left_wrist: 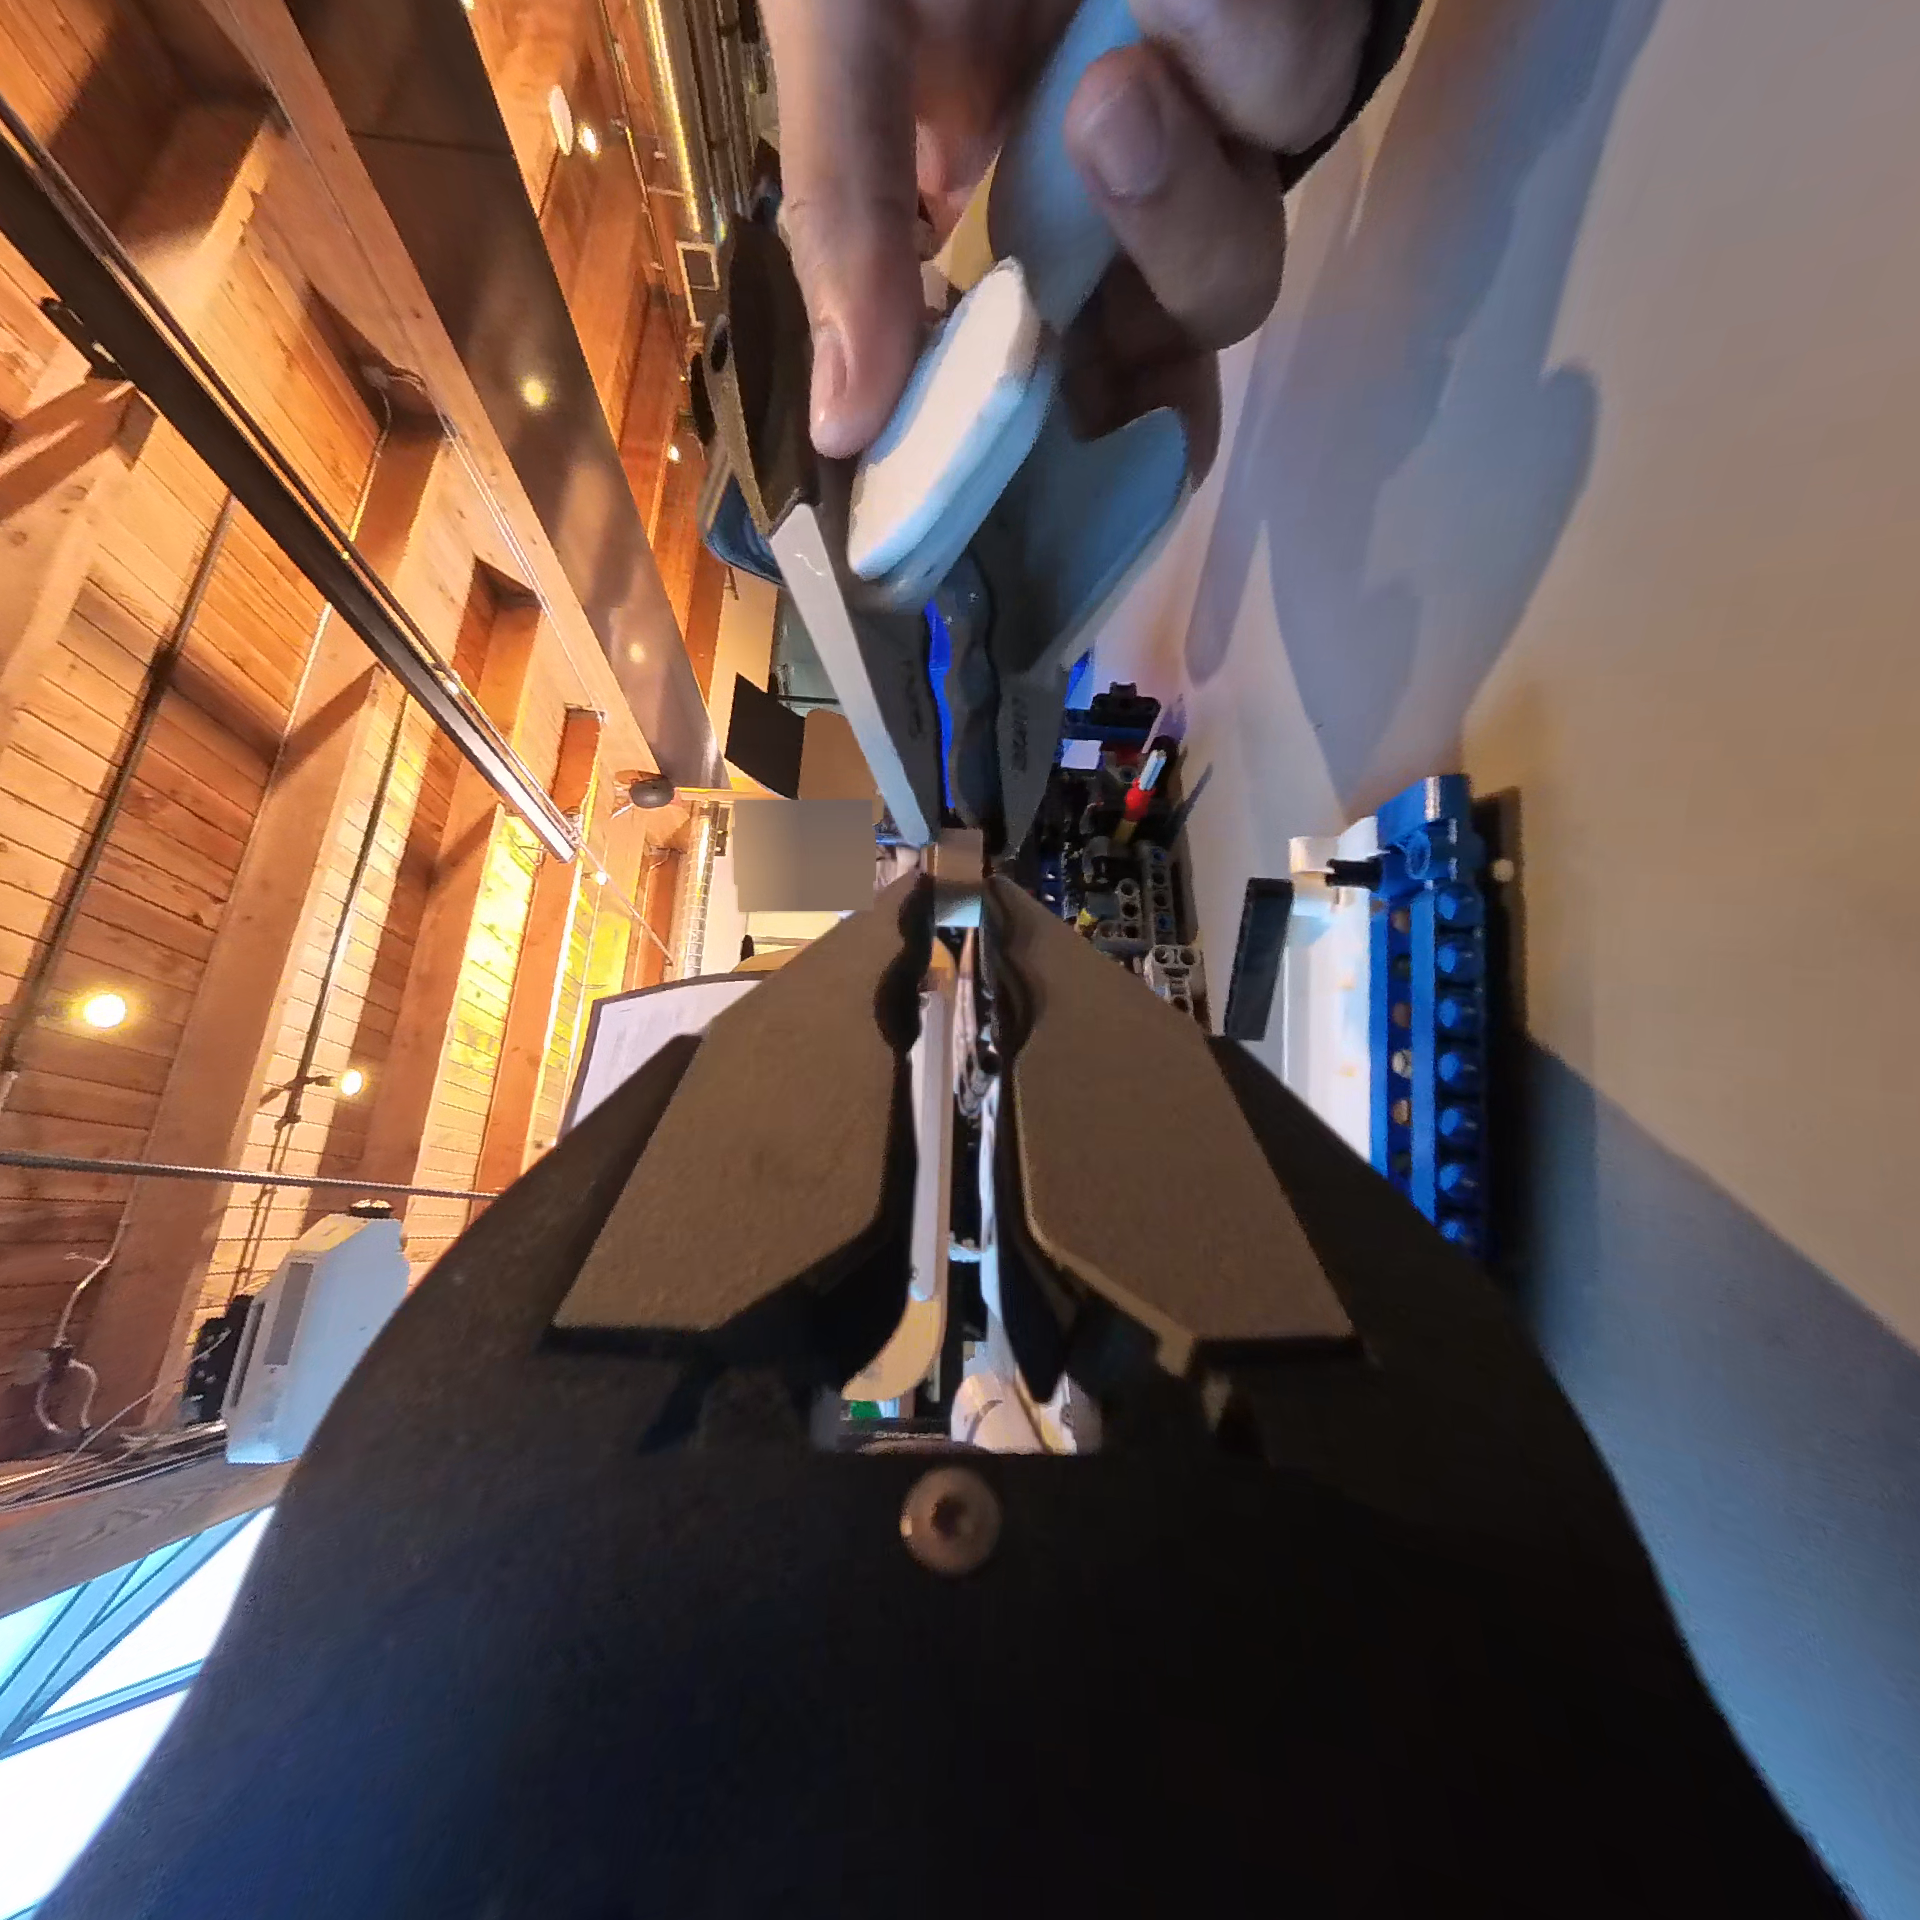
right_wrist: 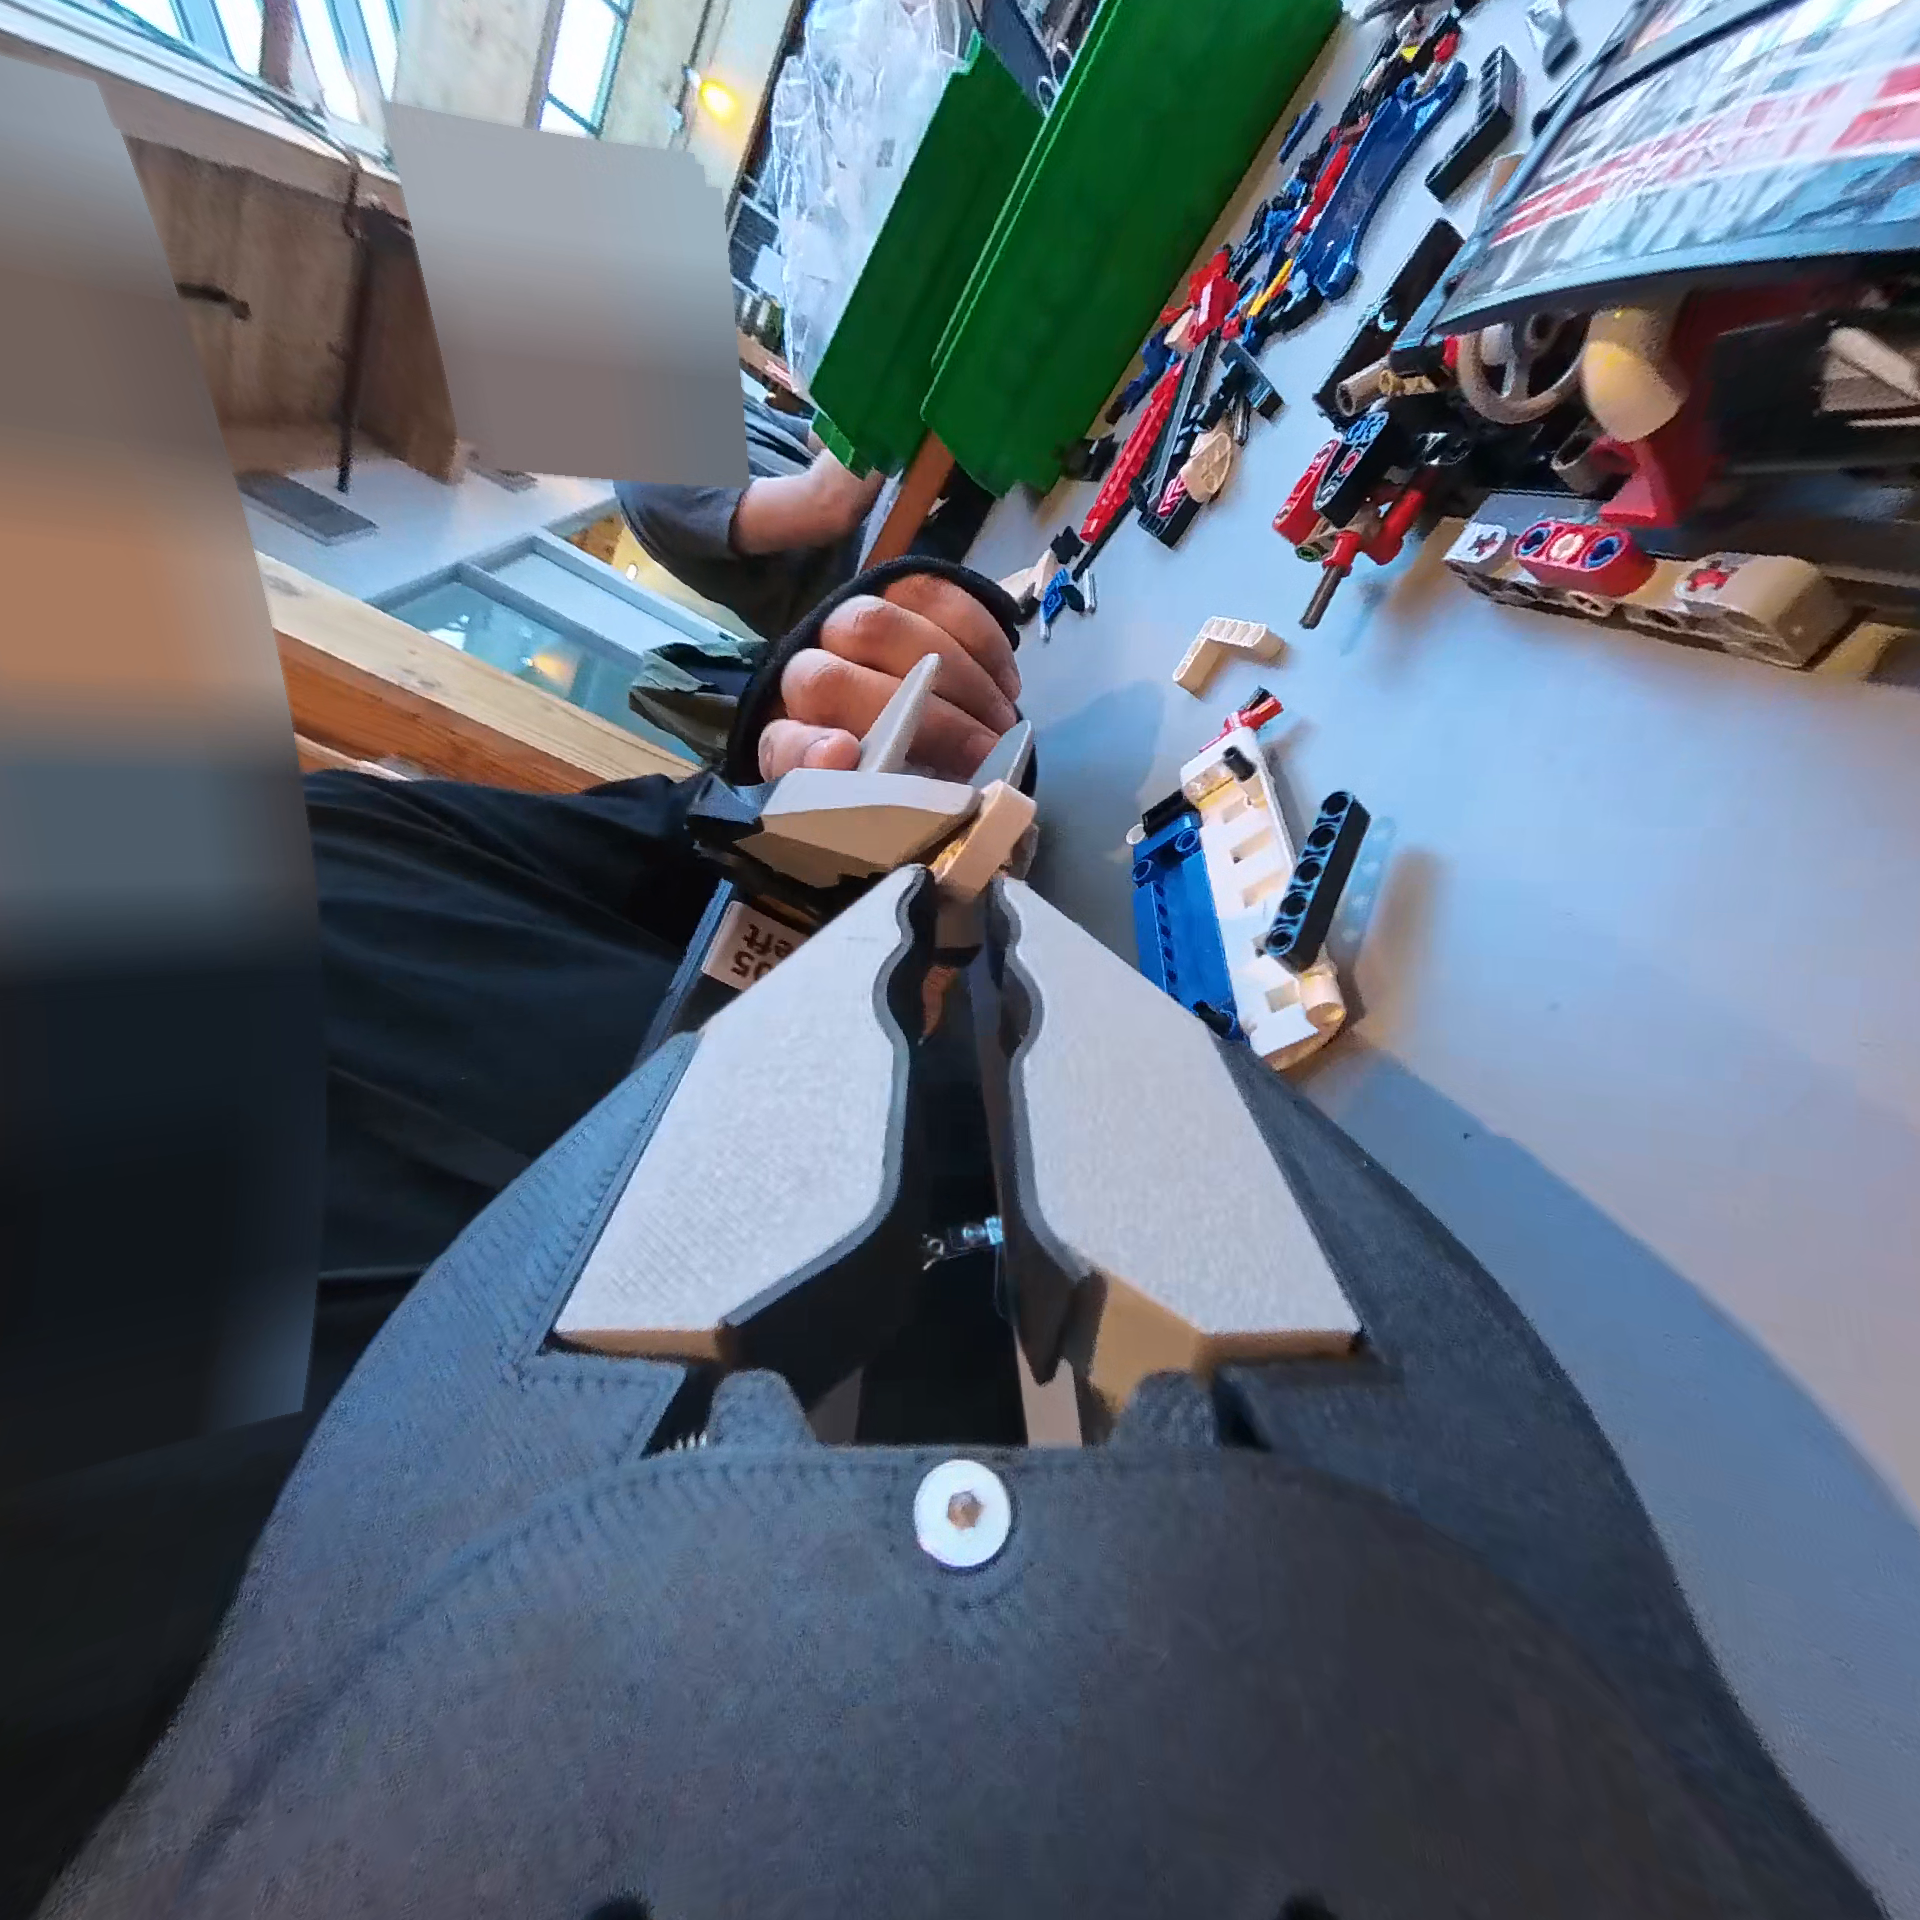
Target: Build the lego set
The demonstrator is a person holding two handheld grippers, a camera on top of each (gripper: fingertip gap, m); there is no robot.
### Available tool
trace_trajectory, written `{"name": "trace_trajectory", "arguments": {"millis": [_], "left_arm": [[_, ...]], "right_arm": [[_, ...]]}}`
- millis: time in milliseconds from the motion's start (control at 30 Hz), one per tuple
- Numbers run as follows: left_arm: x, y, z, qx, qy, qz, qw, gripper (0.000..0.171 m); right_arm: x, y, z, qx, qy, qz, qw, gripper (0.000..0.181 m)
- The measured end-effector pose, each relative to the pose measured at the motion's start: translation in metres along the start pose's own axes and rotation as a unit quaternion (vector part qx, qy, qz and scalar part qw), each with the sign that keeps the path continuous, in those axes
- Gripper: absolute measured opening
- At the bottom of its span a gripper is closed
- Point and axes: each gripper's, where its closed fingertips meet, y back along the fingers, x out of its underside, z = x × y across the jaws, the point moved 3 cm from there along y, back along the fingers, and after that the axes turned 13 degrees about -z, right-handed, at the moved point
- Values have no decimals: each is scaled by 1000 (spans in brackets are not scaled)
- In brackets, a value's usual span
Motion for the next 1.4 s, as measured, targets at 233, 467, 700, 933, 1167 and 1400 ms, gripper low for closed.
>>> {"name": "trace_trajectory", "arguments": {"millis": [233,467,700,933,1167,1400], "left_arm": [[0,1,1,-11,-14,-2,1000,5],[3,3,-1,7,47,7,999,10],[15,11,-14,140,377,45,914,30],[5,4,-19,246,565,9,788,33],[3,-2,-43,269,528,28,805,18],[1,-3,-44,276,540,42,794,20]], "right_arm": [[-1,-2,-1,-15,-30,-12,999,7],[-1,-3,-6,-8,-42,-30,999,5],[8,3,-20,55,-13,-15,998,5],[21,5,-35,101,-11,25,995,5],[25,6,-40,106,-24,38,993,5],[26,5,-40,108,-26,38,993,5]]}}
